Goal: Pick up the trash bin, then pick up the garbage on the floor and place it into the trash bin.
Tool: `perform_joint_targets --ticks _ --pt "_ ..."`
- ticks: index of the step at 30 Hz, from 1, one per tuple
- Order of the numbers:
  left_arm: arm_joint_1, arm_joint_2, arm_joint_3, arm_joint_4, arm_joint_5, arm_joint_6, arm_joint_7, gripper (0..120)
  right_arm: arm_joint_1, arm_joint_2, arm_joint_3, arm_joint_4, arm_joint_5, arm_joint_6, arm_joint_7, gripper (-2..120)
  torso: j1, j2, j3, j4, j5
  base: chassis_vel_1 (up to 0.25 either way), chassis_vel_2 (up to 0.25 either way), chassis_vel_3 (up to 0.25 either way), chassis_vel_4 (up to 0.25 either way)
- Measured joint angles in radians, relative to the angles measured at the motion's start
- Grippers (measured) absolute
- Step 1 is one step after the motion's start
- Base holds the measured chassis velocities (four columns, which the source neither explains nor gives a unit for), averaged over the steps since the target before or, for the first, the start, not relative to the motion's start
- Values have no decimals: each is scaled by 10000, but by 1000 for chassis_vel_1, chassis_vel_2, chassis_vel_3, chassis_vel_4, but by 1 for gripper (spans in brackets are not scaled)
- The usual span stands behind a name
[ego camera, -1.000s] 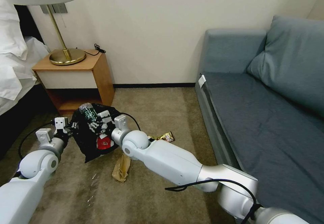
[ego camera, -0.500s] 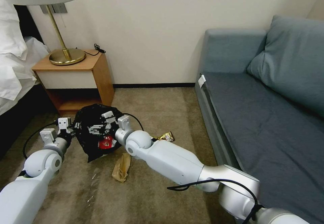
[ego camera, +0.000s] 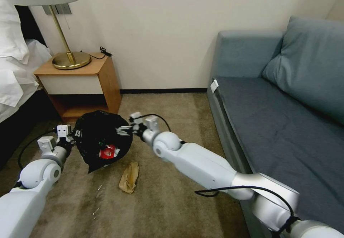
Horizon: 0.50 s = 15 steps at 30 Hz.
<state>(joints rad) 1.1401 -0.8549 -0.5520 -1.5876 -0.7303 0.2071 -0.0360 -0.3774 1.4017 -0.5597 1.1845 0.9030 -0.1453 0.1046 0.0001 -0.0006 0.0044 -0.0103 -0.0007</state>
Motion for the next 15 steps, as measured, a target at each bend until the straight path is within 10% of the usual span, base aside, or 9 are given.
perform_joint_targets --ticks 15 --pt "101 -207 -169 7 363 -104 -26 4 -1211 -151 419 -1285 -702 -25 -92 100 0 0 0 1 -3 0 0 0 0"
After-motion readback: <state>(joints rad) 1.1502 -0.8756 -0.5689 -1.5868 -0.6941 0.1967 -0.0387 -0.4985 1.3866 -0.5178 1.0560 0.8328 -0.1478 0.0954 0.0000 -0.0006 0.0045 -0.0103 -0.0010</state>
